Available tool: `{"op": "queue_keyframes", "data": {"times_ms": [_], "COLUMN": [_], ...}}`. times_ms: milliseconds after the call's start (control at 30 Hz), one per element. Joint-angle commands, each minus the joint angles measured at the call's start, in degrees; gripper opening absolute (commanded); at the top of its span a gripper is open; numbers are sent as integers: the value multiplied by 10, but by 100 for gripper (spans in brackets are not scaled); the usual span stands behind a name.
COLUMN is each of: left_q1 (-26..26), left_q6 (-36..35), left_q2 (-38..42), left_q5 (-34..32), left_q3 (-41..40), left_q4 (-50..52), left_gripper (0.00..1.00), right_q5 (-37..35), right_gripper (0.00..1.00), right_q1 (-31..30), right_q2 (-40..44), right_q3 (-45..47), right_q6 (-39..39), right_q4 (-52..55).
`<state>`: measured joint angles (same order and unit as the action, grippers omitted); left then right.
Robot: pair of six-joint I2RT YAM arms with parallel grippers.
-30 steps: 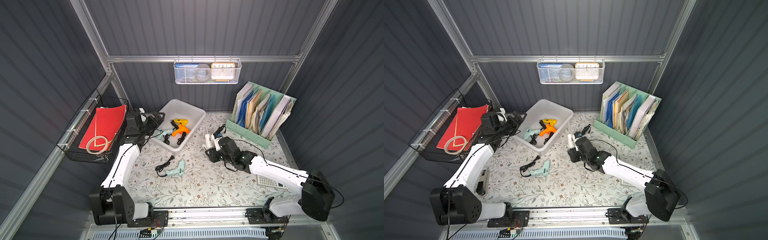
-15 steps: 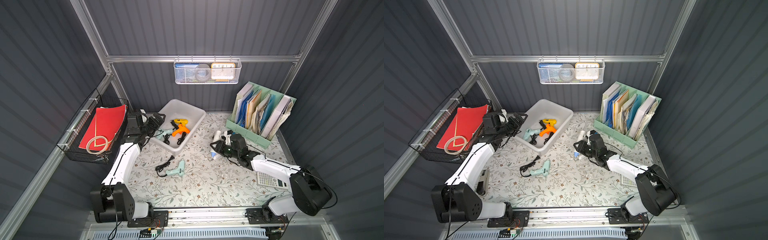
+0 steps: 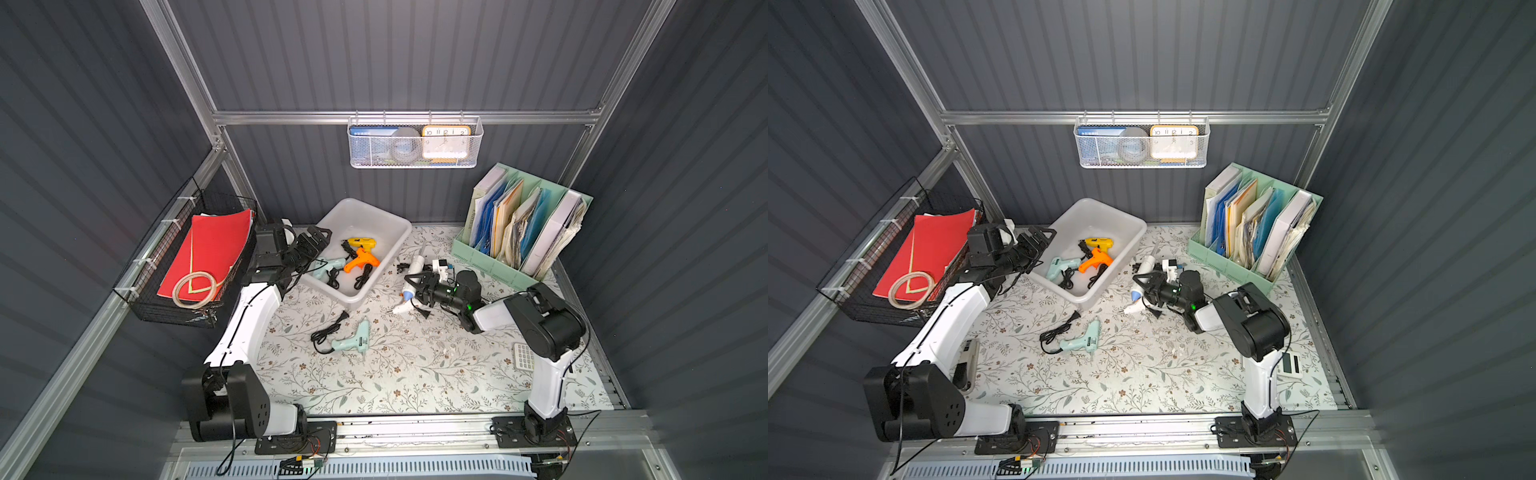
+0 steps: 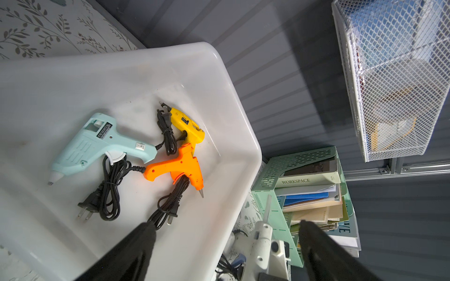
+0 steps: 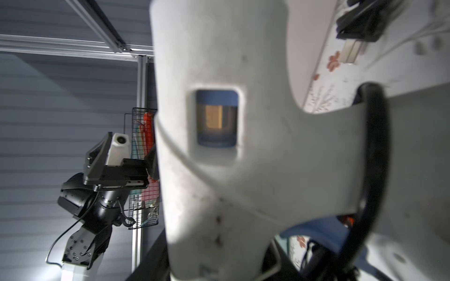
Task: Put the hot melt glue gun into the storage box
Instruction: Pick up the hot melt adhesive gun from the center of the board.
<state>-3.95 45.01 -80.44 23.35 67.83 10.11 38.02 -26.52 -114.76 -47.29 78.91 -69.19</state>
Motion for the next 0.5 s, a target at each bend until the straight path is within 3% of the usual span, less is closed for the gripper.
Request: {"op": "queue_keyframes", "data": {"times_ms": [0,233,467], "left_q1": [3,3,4], "left_q6": [-22,-26,-28], "left_q2": [10,17,17], "left_q5": [-14,-18,-18], "left_q3": [19,22,26], "left_q4": [22,26,27], "left_gripper": [98,98,98], "right_q5": [69,79,87], "right_gripper": [0,0,0], "right_q1": [-11,-11,-10], "right_q2": [12,100,158], "right_q3": [-25,-32,-19], "right_q6": [34,-35,-68], "right_q4": [-105,9,29]}}
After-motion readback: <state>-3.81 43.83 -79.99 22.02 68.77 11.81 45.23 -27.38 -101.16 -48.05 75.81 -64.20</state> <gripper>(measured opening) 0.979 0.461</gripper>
